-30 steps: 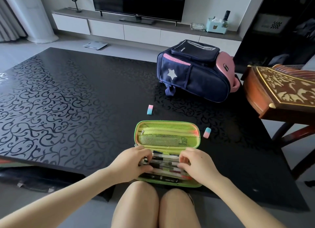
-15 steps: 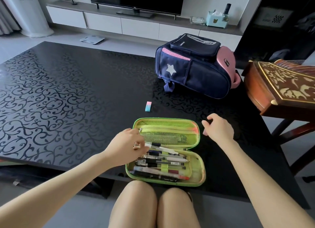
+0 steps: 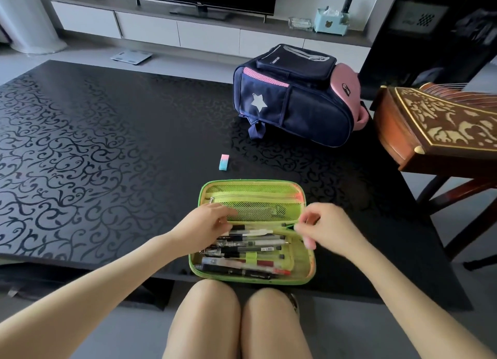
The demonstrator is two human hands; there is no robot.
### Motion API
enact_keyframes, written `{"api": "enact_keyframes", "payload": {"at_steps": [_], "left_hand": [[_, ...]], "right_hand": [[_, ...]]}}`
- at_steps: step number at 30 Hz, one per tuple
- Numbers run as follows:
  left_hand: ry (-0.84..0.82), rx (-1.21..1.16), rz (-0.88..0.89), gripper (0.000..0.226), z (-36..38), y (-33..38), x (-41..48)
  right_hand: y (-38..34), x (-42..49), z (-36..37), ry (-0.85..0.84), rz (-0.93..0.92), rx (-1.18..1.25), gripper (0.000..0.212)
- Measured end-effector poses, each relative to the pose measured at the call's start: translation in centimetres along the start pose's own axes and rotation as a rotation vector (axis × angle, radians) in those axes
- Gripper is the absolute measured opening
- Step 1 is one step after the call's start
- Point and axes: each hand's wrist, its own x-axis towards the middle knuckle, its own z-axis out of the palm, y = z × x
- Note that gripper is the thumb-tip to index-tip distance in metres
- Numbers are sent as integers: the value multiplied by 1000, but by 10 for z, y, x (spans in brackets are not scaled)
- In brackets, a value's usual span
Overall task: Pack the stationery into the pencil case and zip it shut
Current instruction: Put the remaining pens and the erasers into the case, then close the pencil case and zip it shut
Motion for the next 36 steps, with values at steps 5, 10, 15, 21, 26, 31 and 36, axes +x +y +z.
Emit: {"api": "enact_keyframes", "payload": {"at_steps": [5,10,15,21,26,31,36], "left_hand": [[-104,6,9,17,-4,4,11],[-114,17,-37,18,-11,-11,2],[-138,25,-35,19,-17,-17,1],[233,-14,-240,14,-43,-27,47],[257,21,-523,20,-34,-43,117],[263,-37,-603,26,-12,-51,150],[291,-223,-395,33,-27,-19,129]], "right_hand": [[11,-23,34,29,0,-279,16],[13,-18,36,181,-41,-263,13],[-6,7,26,275,-123,-216,13],[-42,61,10,299,-159,-197,16],[-57,87,5,313,-149,-149,16],[-43,84,7,262,-147,-142,15],[-29,74,9,231,-98,103,22]]}}
